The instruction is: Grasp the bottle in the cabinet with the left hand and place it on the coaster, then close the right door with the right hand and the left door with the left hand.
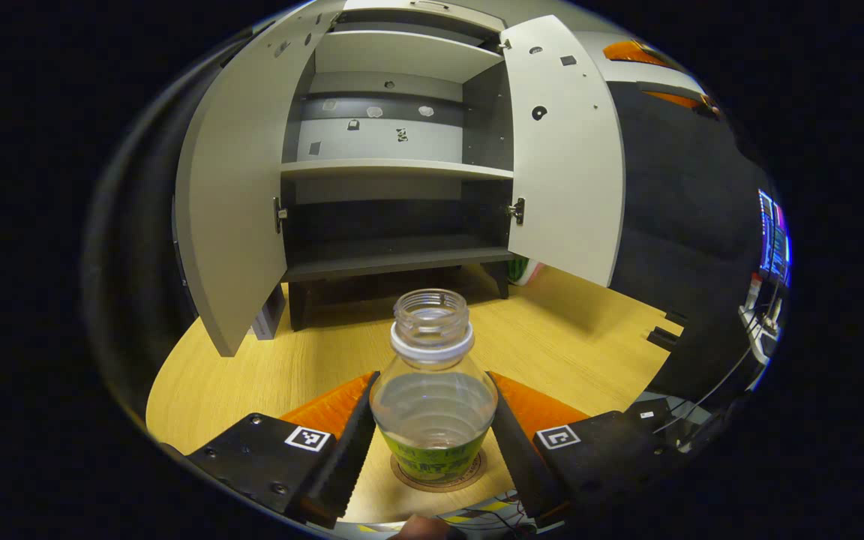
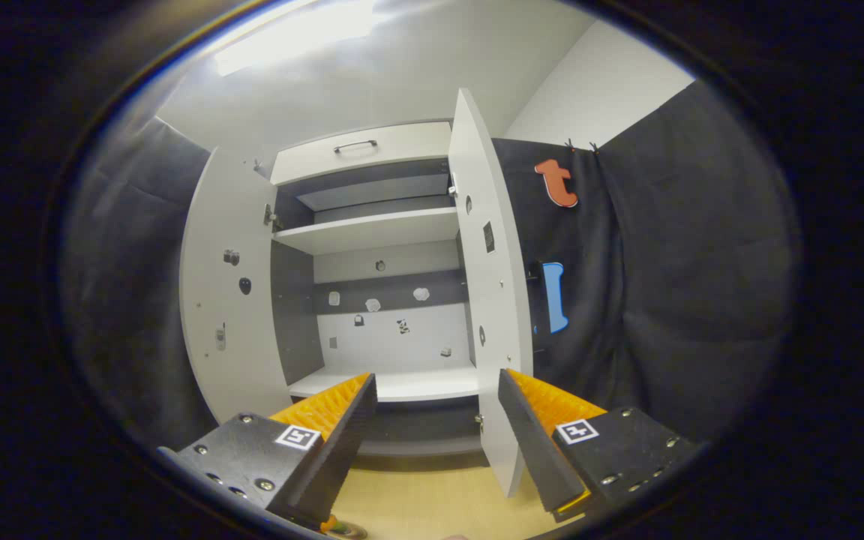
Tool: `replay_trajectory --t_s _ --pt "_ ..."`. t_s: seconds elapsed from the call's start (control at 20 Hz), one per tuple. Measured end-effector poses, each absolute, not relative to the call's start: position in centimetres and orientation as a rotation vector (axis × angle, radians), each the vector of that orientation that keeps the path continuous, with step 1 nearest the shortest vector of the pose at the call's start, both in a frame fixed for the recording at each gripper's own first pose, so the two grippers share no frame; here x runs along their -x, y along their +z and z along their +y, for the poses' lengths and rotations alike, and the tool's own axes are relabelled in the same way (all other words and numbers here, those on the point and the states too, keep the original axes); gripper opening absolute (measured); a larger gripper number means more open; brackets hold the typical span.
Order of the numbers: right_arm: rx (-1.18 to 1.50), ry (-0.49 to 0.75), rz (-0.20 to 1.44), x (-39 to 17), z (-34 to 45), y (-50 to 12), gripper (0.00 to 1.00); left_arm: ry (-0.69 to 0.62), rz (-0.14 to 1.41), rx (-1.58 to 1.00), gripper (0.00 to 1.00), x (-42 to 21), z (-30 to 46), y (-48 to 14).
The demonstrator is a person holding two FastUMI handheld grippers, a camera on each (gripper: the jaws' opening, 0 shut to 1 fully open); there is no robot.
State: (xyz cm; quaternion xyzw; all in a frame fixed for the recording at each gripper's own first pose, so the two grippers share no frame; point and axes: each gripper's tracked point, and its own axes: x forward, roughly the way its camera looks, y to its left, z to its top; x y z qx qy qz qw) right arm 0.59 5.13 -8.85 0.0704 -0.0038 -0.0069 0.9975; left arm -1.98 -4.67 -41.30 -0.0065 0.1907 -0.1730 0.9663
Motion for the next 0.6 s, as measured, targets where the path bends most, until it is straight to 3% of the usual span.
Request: replay_trajectory --t_s 0.35,0.4,0.45,0.6 --pt "-0.153 0.036 -0.037 -0.9 5.0 -9.8 0.99 -0.413 0.278 0.024 0.87 1.7 -4.9 -33.7" --pt "-0.159 0.037 -0.026 -1.0 4.4 -10.2 0.94 -0.413 0.268 0.037 0.86 1.7 -5.2 -32.3" --pt "-0.164 0.034 -0.014 -1.1 3.7 -10.5 0.98 -0.415 0.26 0.051 0.86 1.8 -5.6 -31.0" --pt "-0.158 0.028 -0.009 -0.6 1.3 -10.3 0.98 -0.384 0.215 0.053 0.86 1.7 -5.9 -26.1"
